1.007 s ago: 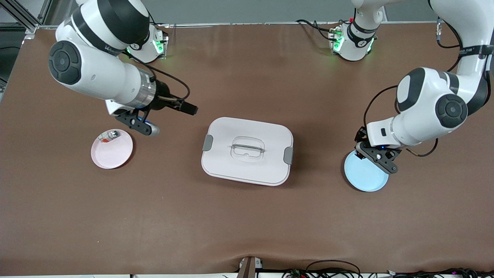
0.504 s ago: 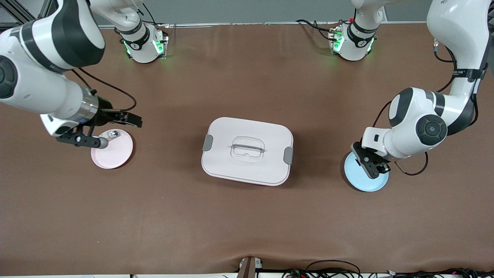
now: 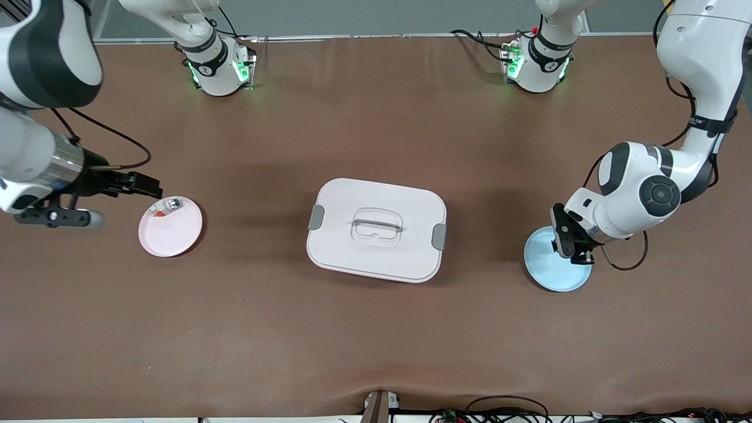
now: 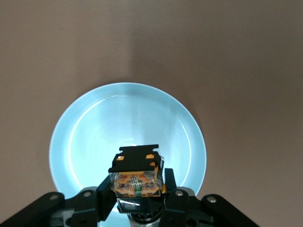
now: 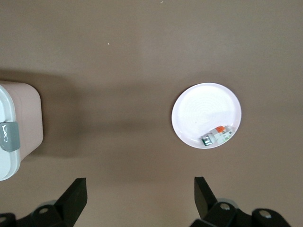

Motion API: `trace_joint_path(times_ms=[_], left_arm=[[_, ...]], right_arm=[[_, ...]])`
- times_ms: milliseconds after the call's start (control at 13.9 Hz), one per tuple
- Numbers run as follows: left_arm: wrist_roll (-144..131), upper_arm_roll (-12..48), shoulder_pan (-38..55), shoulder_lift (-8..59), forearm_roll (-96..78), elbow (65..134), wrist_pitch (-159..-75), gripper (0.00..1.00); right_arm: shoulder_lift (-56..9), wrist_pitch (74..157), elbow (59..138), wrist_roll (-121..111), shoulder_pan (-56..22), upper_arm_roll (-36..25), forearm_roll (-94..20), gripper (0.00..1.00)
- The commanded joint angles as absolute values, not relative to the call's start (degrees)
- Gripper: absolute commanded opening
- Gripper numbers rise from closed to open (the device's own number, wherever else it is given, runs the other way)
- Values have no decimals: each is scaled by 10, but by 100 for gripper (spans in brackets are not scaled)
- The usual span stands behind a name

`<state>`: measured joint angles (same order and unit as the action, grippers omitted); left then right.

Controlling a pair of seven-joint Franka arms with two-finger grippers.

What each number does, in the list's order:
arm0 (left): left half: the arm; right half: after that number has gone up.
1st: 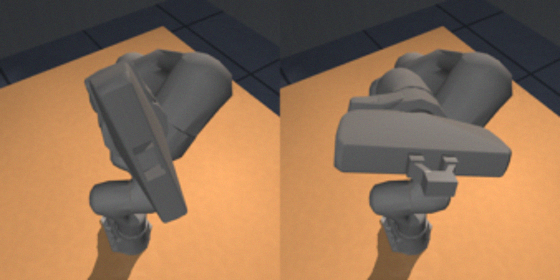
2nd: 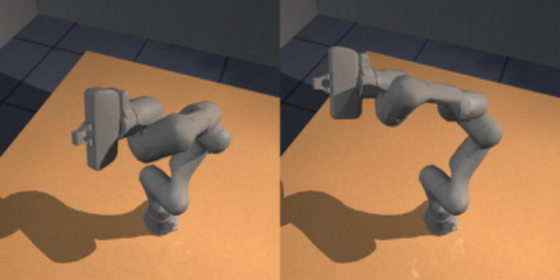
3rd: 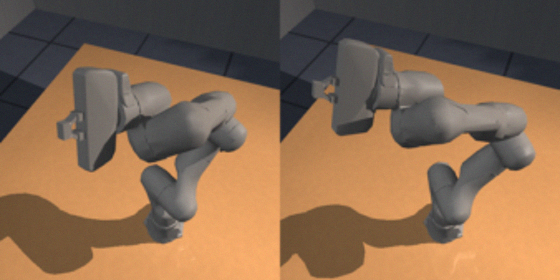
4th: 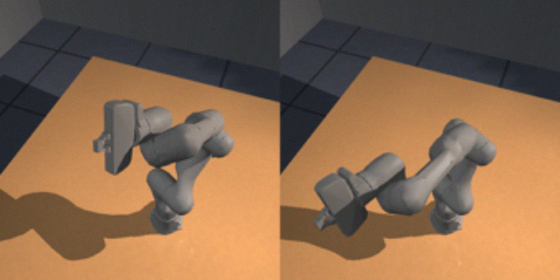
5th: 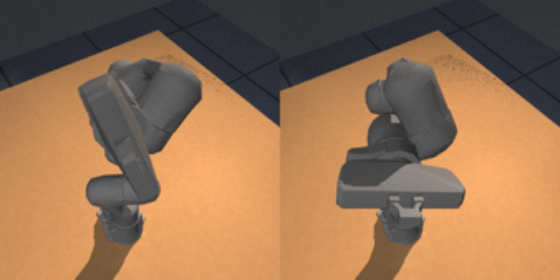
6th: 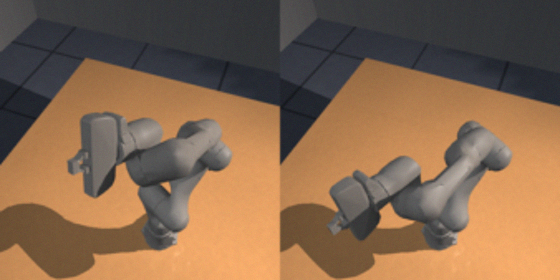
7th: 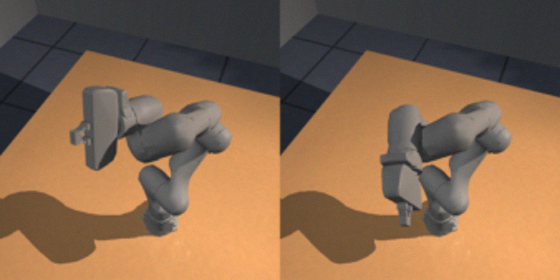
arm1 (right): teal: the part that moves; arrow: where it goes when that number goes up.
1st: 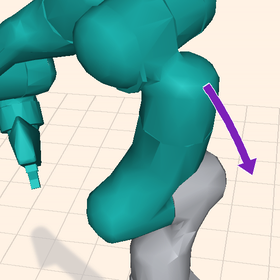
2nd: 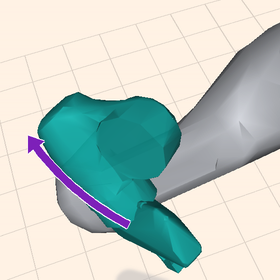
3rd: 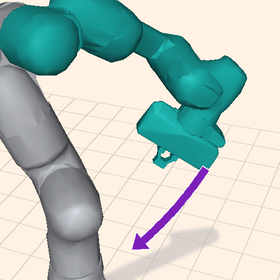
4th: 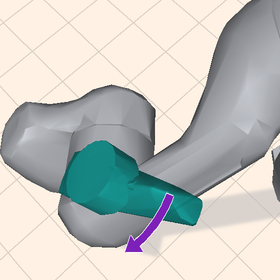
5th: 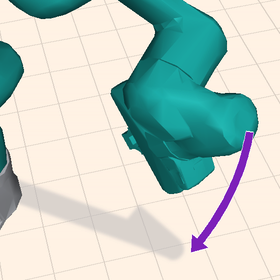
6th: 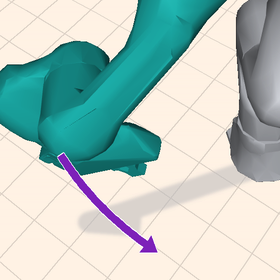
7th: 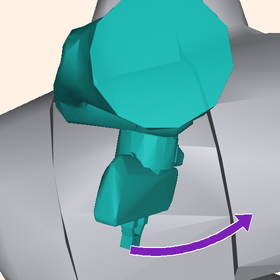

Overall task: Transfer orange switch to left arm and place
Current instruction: 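Lower the switch onto the blue plate while the right gripper withdraws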

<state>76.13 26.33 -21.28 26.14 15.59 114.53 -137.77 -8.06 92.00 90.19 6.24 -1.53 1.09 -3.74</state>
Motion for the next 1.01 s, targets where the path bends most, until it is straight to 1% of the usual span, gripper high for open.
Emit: trace_joint_path(times_ms=[0,144,360,576,647,719,791,863,935], left_arm=[[779,269,-215,268,235,1161,-1407,0],[777,269,-223,287,280,1161,-1427,0],[778,269,-225,311,309,1160,-1457,0],[770,269,-226,327,340,1159,-1479,0],[768,269,-226,328,340,1159,-1483,4],[759,269,-226,328,340,1158,-1485,20],[745,269,-226,328,339,1157,-1485,62],[731,268,-228,329,340,1155,-1484,100],[716,269,-232,328,340,1154,-1484,100]], right_arm=[[-58,915,906,32,15,22,-18,100],[-59,909,892,-3,35,22,-18,100],[-56,886,882,-11,38,20,-5,100],[-11,889,899,-9,38,24,17,100],[6,896,914,-10,40,23,11,100],[21,915,933,-11,44,23,10,100],[38,938,962,-11,46,23,10,100],[63,968,1000,-11,46,22,10,100],[92,1006,1044,-11,47,22,10,100]])
